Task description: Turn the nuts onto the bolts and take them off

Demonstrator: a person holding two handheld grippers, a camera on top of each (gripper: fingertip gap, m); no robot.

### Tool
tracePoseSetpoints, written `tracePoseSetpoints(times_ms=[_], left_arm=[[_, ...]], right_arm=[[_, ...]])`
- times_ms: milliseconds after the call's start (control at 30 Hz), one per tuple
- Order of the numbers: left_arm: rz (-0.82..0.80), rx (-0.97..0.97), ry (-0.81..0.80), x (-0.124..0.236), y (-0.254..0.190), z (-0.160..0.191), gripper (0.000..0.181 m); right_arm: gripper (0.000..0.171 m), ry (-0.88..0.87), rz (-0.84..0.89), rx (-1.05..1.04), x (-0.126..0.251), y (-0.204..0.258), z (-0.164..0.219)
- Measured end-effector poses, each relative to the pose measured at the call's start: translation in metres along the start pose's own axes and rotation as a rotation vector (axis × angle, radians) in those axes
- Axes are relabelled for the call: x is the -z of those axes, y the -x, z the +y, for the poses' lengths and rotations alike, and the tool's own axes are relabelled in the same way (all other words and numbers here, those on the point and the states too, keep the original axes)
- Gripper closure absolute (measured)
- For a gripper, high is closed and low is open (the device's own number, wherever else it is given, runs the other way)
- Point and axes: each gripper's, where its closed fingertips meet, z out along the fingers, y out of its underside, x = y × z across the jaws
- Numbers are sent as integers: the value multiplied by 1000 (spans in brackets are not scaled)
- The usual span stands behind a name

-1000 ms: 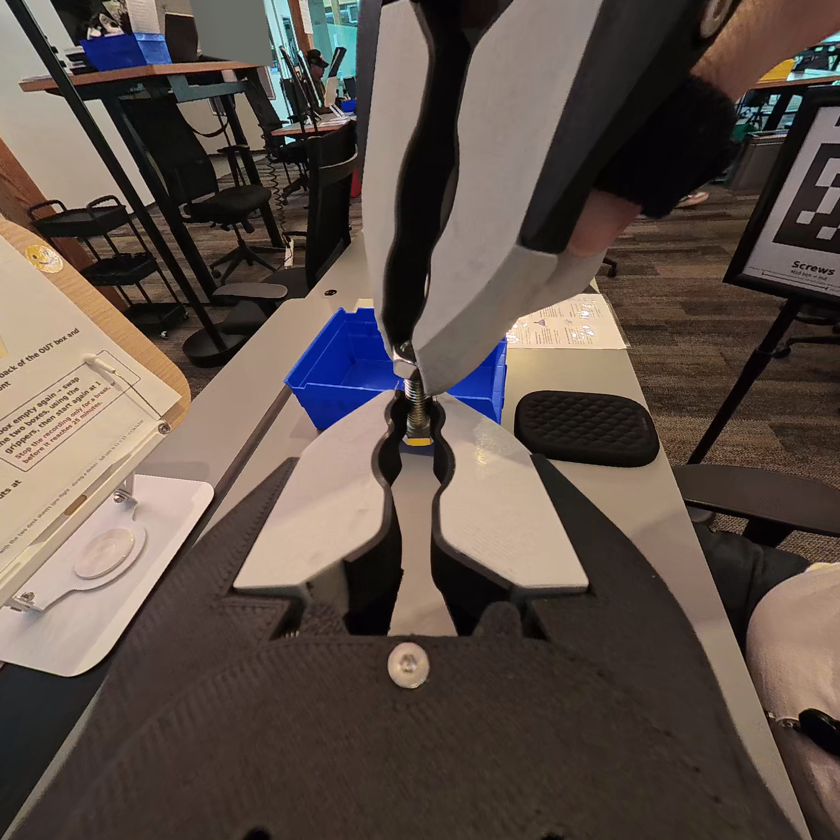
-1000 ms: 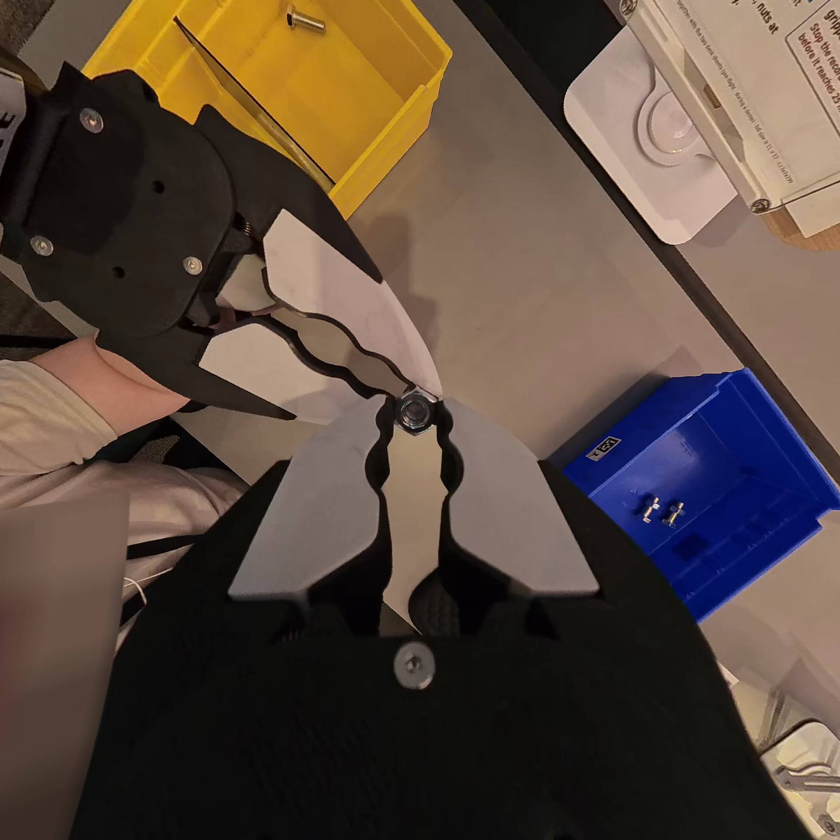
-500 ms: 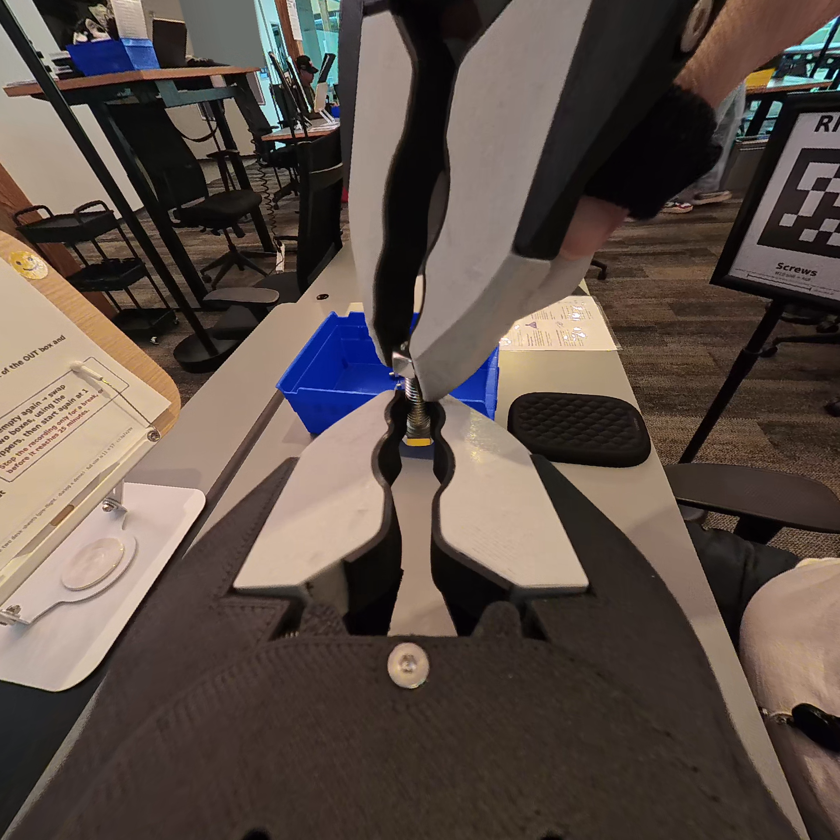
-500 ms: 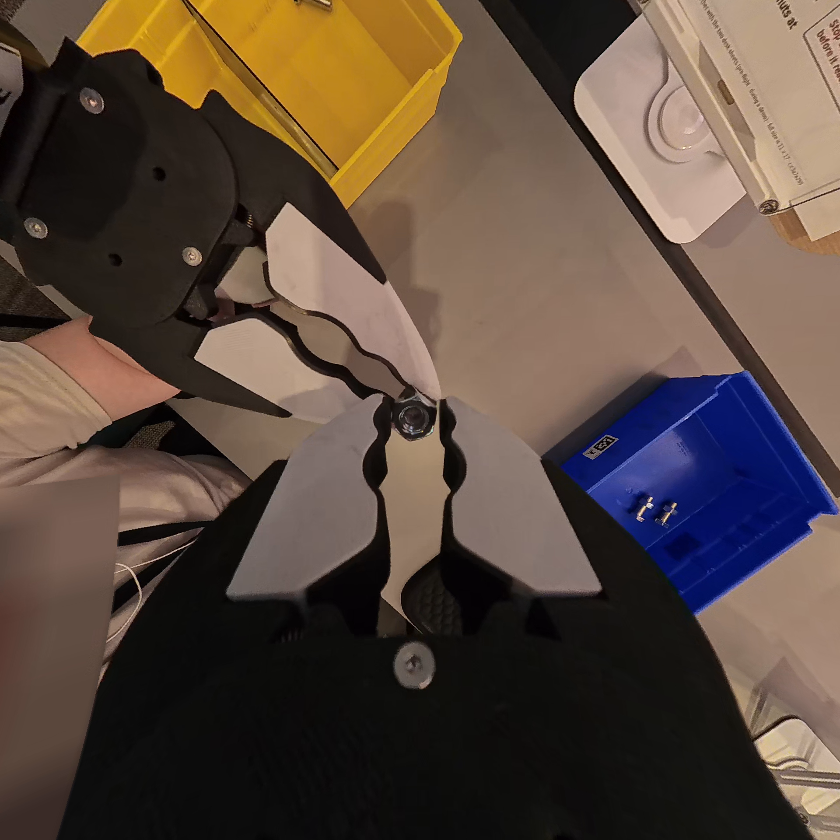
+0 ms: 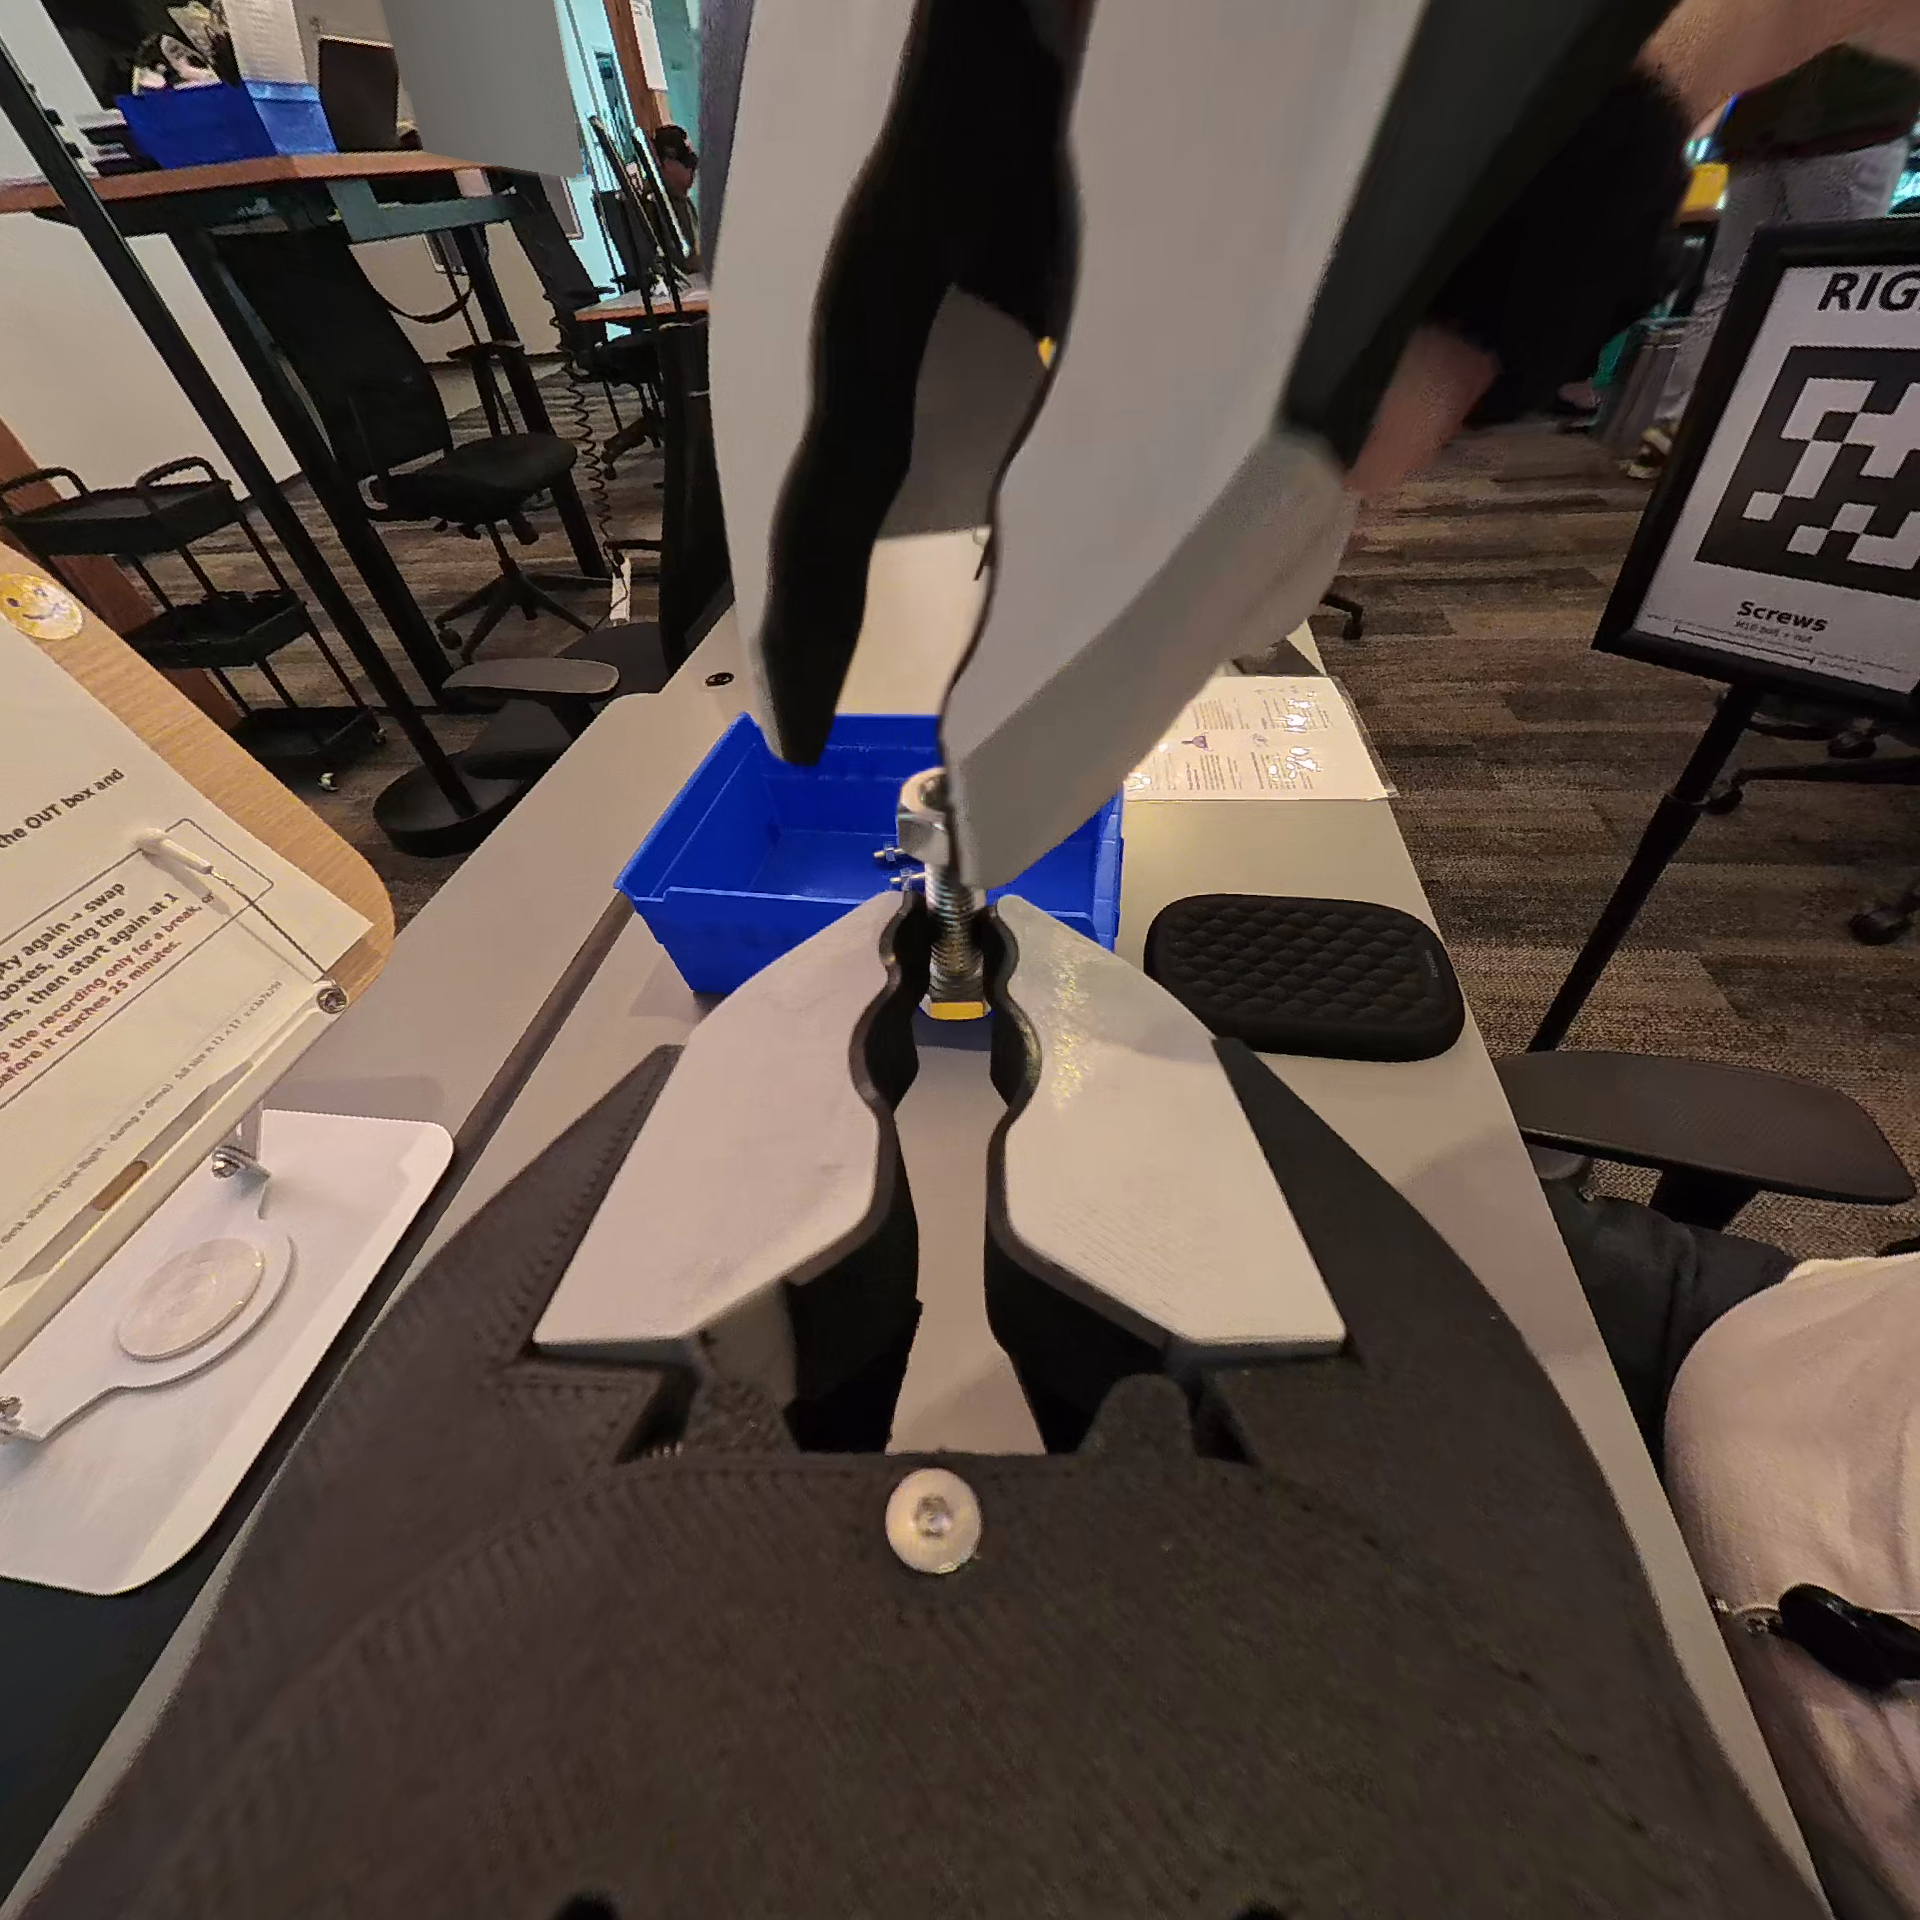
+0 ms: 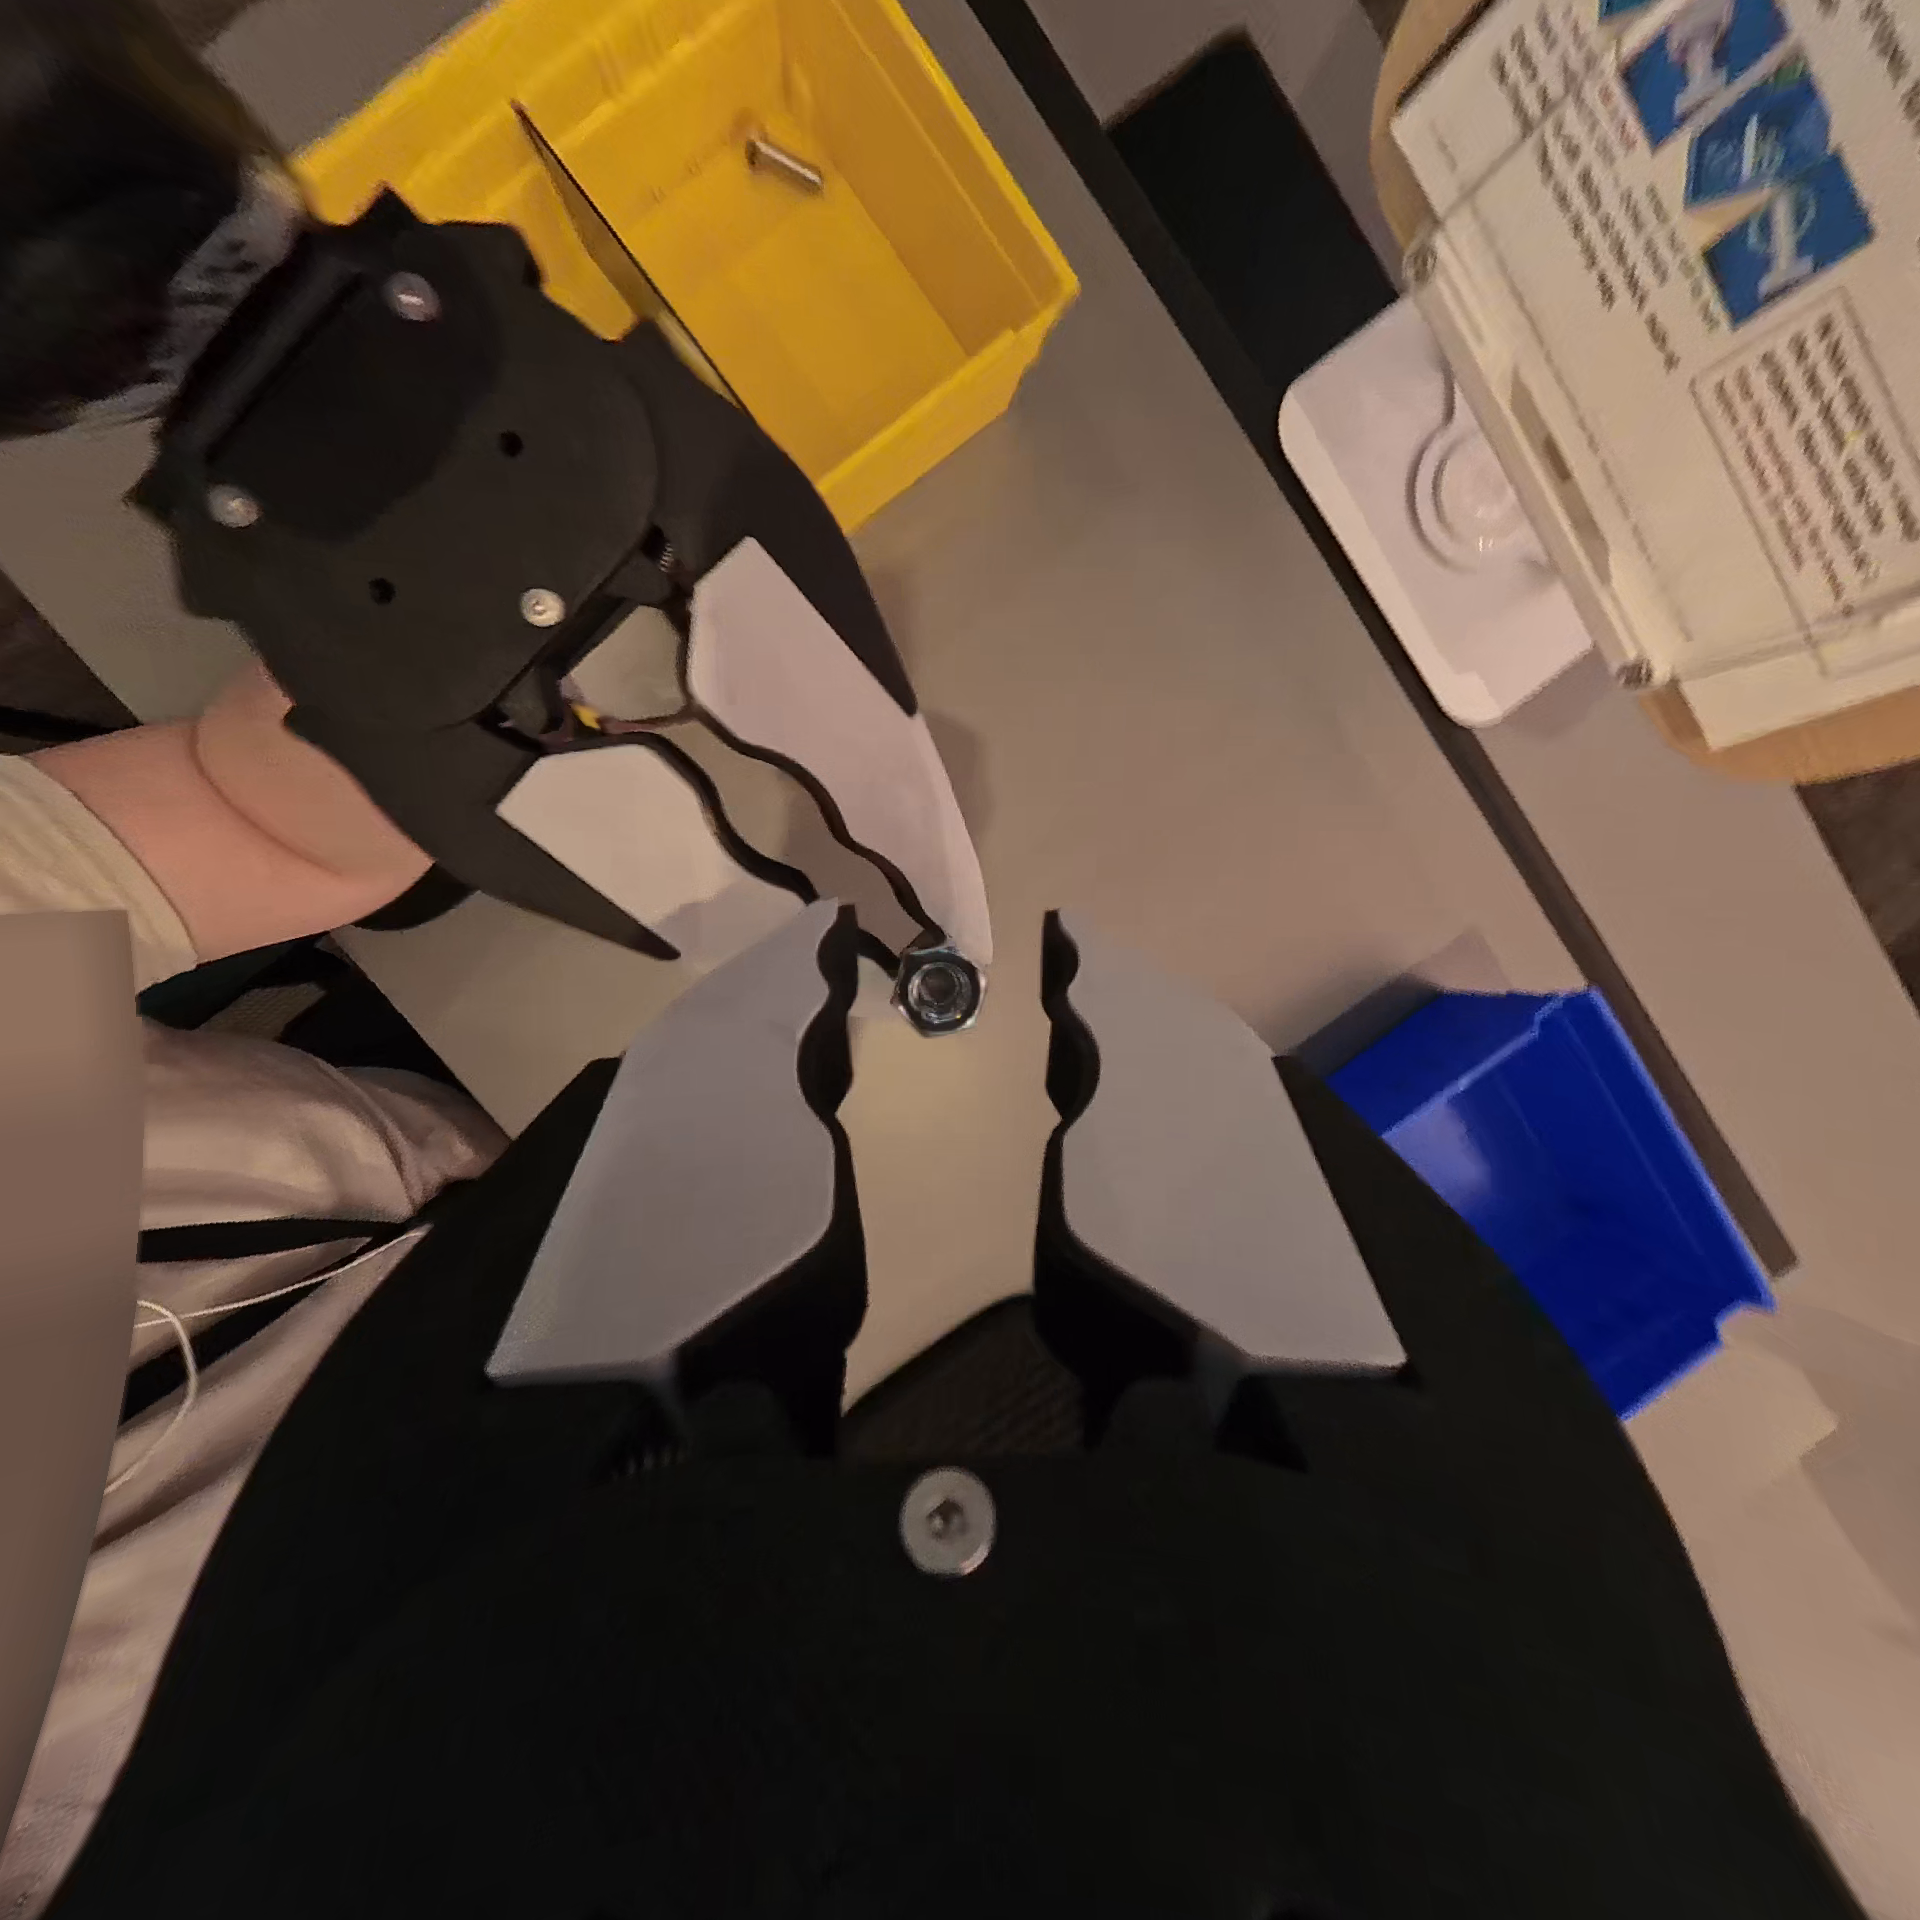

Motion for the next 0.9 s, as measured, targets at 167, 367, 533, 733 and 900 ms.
tracePoseSetpoints(times_ms=[167,367,533,733,900], left_arm=[[13,5,-14,6,-1,-3,172],[31,14,-49,9,-4,-8,172],[27,19,-55,8,-2,-9,172],[-12,20,-58,13,5,-8,172],[-27,30,-62,15,9,-8,172]], right_arm=[[105,-376,-52,214,28,10,-8],[101,-898,-61,208,39,5,16],[101,-1073,-54,174,29,4,28],[102,-1200,-20,154,28,0,26],[101,-1227,-98,193,30,0,28]])
